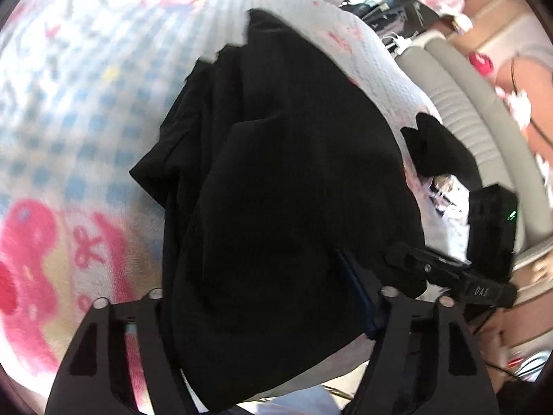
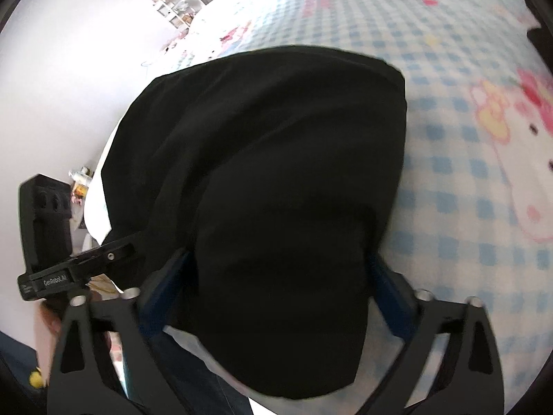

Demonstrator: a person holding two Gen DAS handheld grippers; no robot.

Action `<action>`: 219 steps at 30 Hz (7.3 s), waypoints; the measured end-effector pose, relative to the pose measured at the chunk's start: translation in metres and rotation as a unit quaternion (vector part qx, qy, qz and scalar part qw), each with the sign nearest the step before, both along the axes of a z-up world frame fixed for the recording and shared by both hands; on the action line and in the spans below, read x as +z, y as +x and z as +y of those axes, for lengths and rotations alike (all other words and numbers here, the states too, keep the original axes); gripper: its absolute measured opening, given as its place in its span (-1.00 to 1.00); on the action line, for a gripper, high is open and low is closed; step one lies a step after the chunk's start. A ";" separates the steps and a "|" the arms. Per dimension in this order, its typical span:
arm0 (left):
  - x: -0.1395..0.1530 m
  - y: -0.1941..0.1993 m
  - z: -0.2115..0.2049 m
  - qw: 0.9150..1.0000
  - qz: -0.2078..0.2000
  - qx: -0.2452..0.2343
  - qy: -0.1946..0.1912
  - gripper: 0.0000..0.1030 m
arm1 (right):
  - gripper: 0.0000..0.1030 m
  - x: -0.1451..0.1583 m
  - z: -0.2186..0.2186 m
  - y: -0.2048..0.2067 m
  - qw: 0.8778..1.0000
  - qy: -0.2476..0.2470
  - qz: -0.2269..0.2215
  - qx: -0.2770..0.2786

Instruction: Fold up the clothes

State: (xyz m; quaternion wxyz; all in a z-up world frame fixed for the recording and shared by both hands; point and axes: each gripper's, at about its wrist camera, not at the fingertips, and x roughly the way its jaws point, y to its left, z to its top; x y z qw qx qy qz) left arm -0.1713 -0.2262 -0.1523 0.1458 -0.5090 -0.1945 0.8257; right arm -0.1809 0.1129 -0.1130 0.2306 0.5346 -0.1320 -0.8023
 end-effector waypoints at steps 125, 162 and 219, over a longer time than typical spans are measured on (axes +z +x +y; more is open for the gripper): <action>0.133 -0.282 0.527 0.981 0.054 -0.187 0.006 -0.19 | 0.26 0.152 0.437 -0.037 0.957 0.046 0.169 -0.231; 0.200 -0.224 0.403 0.982 0.122 -0.105 -0.103 0.54 | 0.78 0.200 0.370 -0.063 0.928 0.183 0.175 -0.272; 0.180 0.136 0.158 0.963 0.155 0.099 -0.197 0.66 | 0.98 0.143 0.040 0.144 0.957 0.152 0.183 -0.165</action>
